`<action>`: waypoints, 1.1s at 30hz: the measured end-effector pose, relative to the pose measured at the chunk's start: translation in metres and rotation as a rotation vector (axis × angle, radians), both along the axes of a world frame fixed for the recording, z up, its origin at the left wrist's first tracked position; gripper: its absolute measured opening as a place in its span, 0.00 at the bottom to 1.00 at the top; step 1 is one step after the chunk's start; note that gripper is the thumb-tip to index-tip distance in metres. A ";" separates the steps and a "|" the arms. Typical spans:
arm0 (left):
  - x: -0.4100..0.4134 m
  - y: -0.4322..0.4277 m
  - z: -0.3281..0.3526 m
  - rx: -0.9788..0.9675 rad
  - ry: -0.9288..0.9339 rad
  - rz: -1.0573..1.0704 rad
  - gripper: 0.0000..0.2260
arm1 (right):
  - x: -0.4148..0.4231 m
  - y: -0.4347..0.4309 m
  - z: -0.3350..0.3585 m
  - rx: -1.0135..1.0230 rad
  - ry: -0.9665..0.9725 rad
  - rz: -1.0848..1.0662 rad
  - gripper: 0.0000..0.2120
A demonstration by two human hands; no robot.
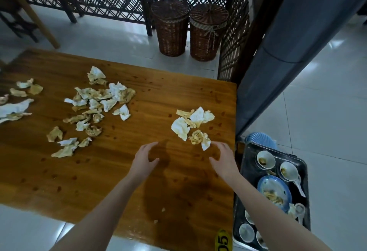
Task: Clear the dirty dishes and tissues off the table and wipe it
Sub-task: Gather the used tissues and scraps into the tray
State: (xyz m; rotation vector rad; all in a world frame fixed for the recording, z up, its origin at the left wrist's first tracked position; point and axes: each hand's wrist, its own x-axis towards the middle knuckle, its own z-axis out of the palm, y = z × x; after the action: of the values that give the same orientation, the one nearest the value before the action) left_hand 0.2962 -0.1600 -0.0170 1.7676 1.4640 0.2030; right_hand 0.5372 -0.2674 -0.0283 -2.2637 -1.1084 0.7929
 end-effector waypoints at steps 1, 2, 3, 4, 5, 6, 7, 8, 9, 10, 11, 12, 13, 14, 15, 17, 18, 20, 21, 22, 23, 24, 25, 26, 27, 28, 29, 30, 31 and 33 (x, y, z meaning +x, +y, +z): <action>-0.002 0.001 0.000 0.012 0.001 0.007 0.26 | 0.001 0.005 -0.001 -0.006 0.003 0.009 0.25; -0.005 0.000 0.000 0.017 -0.001 0.017 0.26 | -0.001 0.009 -0.002 -0.020 0.007 0.027 0.26; -0.008 0.000 0.000 0.020 -0.009 0.026 0.26 | -0.002 0.013 -0.005 -0.022 0.014 0.041 0.27; -0.011 0.001 0.000 0.026 -0.020 0.027 0.26 | -0.004 0.019 -0.008 -0.016 0.019 0.055 0.28; -0.014 0.003 0.001 0.029 -0.024 0.023 0.26 | -0.007 0.025 -0.008 -0.019 0.025 0.069 0.29; -0.017 0.006 0.001 0.029 -0.023 0.017 0.26 | -0.010 0.033 -0.010 -0.025 0.028 0.071 0.30; -0.020 0.009 0.002 0.032 -0.023 0.009 0.26 | -0.013 0.040 -0.012 -0.039 0.023 0.074 0.31; -0.023 0.014 0.001 0.034 -0.030 0.010 0.26 | -0.016 0.047 -0.014 -0.053 0.016 0.079 0.32; -0.026 0.019 0.001 0.030 -0.042 0.018 0.26 | -0.019 0.055 -0.017 -0.070 0.009 0.079 0.33; -0.029 0.026 0.001 0.023 -0.054 0.021 0.26 | -0.022 0.064 -0.018 -0.094 0.005 0.064 0.34; -0.031 0.035 0.001 0.017 -0.066 0.017 0.26 | -0.025 0.074 -0.020 -0.122 0.002 0.035 0.37; -0.033 0.045 0.000 0.010 -0.076 0.011 0.26 | -0.028 0.084 -0.023 -0.152 -0.007 0.005 0.39; -0.035 0.055 -0.002 0.001 -0.087 0.009 0.26 | -0.032 0.093 -0.025 -0.185 -0.027 -0.019 0.40; -0.038 0.065 -0.004 -0.010 -0.100 0.003 0.25 | -0.035 0.102 -0.027 -0.218 -0.050 -0.040 0.42; -0.041 0.077 -0.005 -0.018 -0.111 -0.016 0.25 | -0.038 0.111 -0.028 -0.252 -0.066 -0.065 0.43; -0.048 0.102 -0.010 -0.018 -0.120 -0.076 0.25 | -0.043 0.125 -0.032 -0.292 -0.087 -0.124 0.45; -0.052 0.115 -0.012 -0.016 -0.118 -0.092 0.25 | -0.047 0.132 -0.034 -0.301 -0.085 -0.142 0.45; -0.060 0.139 -0.017 -0.019 -0.116 -0.113 0.24 | -0.052 0.143 -0.037 -0.319 -0.032 -0.186 0.46; -0.063 0.149 -0.020 -0.022 -0.119 -0.124 0.24 | -0.056 0.148 -0.039 -0.324 -0.001 -0.211 0.46; -0.066 0.158 -0.022 -0.033 -0.123 -0.129 0.24 | -0.060 0.152 -0.041 -0.332 0.020 -0.230 0.45; -0.067 0.166 -0.024 -0.052 -0.127 -0.133 0.23 | -0.064 0.156 -0.043 -0.347 0.023 -0.243 0.44; -0.068 0.172 -0.025 -0.062 -0.131 -0.148 0.23 | -0.068 0.159 -0.045 -0.366 0.004 -0.250 0.42; -0.068 0.177 -0.027 -0.054 -0.135 -0.175 0.23 | -0.070 0.160 -0.046 -0.377 -0.031 -0.253 0.39; -0.068 0.181 -0.028 -0.034 -0.141 -0.204 0.24 | -0.072 0.161 -0.047 -0.373 -0.064 -0.262 0.36; -0.067 0.184 -0.029 -0.015 -0.151 -0.230 0.24 | -0.074 0.162 -0.048 -0.353 -0.086 -0.279 0.32; -0.066 0.186 -0.030 -0.003 -0.161 -0.252 0.24 | -0.076 0.162 -0.048 -0.325 -0.108 -0.296 0.29; -0.064 0.188 -0.031 0.003 -0.166 -0.270 0.23 | -0.077 0.162 -0.048 -0.299 -0.140 -0.302 0.25; -0.061 0.190 -0.031 0.003 -0.165 -0.286 0.23 | -0.080 0.162 -0.048 -0.285 -0.178 -0.297 0.21; -0.059 0.190 -0.032 -0.002 -0.160 -0.298 0.23 | -0.082 0.161 -0.048 -0.277 -0.208 -0.292 0.18; -0.051 0.190 -0.033 -0.007 -0.159 -0.318 0.22 | -0.087 0.158 -0.048 -0.245 -0.233 -0.278 0.16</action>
State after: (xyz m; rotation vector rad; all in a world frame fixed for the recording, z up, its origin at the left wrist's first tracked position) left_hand 0.2450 0.0305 -0.0505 1.9039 1.0548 0.1685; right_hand 0.4506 -0.1090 -0.0766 -2.6967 -0.7984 0.5891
